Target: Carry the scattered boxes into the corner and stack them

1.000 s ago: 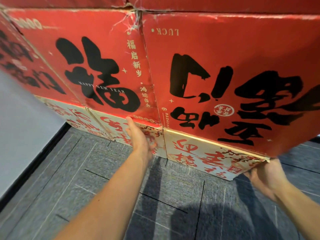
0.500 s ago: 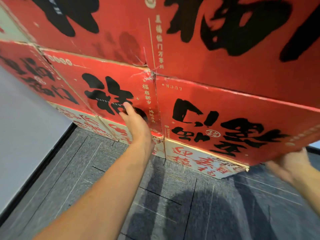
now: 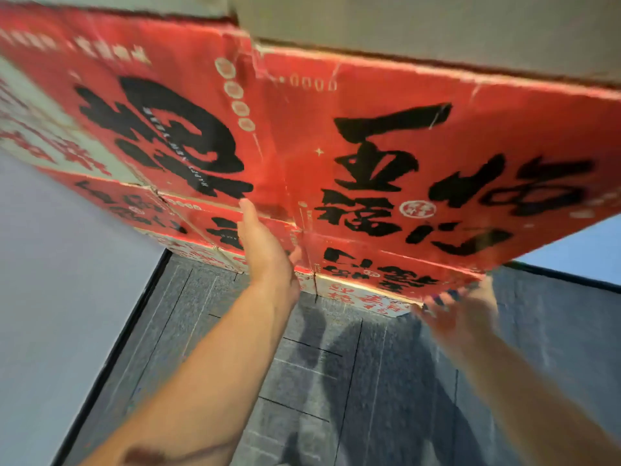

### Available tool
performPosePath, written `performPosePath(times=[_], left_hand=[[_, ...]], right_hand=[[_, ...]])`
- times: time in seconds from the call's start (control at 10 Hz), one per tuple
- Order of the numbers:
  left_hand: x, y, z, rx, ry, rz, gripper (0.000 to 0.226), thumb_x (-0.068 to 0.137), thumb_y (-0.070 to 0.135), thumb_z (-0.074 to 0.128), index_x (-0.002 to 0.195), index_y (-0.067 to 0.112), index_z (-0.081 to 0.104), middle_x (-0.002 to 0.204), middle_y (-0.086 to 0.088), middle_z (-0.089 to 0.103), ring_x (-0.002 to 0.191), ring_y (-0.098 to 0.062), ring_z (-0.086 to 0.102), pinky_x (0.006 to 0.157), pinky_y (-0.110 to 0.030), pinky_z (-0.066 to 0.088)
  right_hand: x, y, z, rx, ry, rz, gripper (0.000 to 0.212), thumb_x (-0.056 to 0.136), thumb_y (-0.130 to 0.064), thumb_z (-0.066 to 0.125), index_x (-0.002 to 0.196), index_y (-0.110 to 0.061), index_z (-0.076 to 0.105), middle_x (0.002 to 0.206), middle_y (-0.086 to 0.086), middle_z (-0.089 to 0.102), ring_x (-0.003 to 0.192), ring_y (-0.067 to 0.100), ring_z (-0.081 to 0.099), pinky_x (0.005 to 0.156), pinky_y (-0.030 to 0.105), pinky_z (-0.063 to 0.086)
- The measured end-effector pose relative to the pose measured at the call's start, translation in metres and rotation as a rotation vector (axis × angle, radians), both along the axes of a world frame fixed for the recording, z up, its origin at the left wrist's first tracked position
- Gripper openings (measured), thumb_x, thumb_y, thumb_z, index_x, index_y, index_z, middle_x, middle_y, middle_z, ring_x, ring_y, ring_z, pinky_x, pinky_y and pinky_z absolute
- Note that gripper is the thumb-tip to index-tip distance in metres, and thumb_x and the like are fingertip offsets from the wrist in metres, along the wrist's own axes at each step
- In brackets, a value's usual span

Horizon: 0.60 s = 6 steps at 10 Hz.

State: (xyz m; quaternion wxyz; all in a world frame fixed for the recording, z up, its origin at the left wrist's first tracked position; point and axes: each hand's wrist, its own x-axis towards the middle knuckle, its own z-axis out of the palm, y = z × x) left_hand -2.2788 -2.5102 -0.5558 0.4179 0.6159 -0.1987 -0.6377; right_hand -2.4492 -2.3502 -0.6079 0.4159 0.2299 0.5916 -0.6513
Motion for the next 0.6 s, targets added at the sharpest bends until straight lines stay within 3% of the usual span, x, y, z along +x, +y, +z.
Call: performPosePath(times=[0.1, 0.2, 0.3, 0.4, 0.6], left_hand=[[-0.009, 0.0, 0.056, 0.021, 0.039, -0.009, 0.039, 0.101, 0.072, 0.04, 0.117, 0.041, 0.057, 0.122, 0.013, 0.058, 0.117, -0.016, 0.056, 0.101, -0.05, 0.053], [-0.013, -0.009, 0.087, 0.048, 0.167, -0.037, 0.059, 0.098, 0.075, 0.043, 0.132, 0.032, 0.063, 0.128, 0.002, 0.068, 0.123, -0.02, 0.063, 0.103, -0.051, 0.052], [-0.015, -0.018, 0.097, 0.066, 0.196, -0.037, 0.07, 0.096, 0.078, 0.043, 0.146, 0.031, 0.056, 0.136, 0.002, 0.065, 0.126, -0.023, 0.062, 0.096, -0.049, 0.054], [-0.011, -0.015, 0.103, 0.089, 0.17, -0.036, 0.069, 0.098, 0.076, 0.041, 0.148, 0.031, 0.053, 0.131, 0.003, 0.062, 0.123, -0.021, 0.058, 0.102, -0.051, 0.051], [0.016, -0.02, 0.179, 0.083, 0.188, 0.056, 0.067, 0.099, 0.075, 0.04, 0.158, 0.043, 0.036, 0.158, 0.007, 0.037, 0.135, -0.025, 0.045, 0.118, -0.057, 0.04]], right_hand=[[0.027, -0.035, 0.058, -0.168, -0.244, -0.194, 0.064, 0.109, -0.055, 0.025, 0.159, -0.019, 0.038, 0.166, 0.019, 0.033, 0.151, 0.043, 0.037, 0.117, 0.069, 0.035], [0.028, -0.07, 0.104, -0.294, -0.383, -0.37, 0.075, 0.103, -0.07, 0.03, 0.164, -0.026, 0.032, 0.169, 0.013, 0.03, 0.152, 0.044, 0.035, 0.116, 0.072, 0.033], [0.024, -0.083, 0.123, -0.287, -0.373, -0.418, 0.071, 0.105, -0.068, 0.032, 0.161, -0.025, 0.038, 0.165, 0.011, 0.037, 0.149, 0.043, 0.04, 0.116, 0.071, 0.036], [0.034, -0.081, 0.131, -0.191, -0.362, -0.422, 0.075, 0.104, -0.069, 0.036, 0.163, -0.024, 0.031, 0.167, 0.015, 0.033, 0.15, 0.047, 0.037, 0.111, 0.072, 0.04], [0.063, -0.089, 0.197, -0.288, -0.431, -0.454, 0.096, 0.094, -0.082, 0.041, 0.169, -0.03, 0.01, 0.174, 0.016, 0.011, 0.155, 0.05, 0.023, 0.11, 0.078, 0.037]])
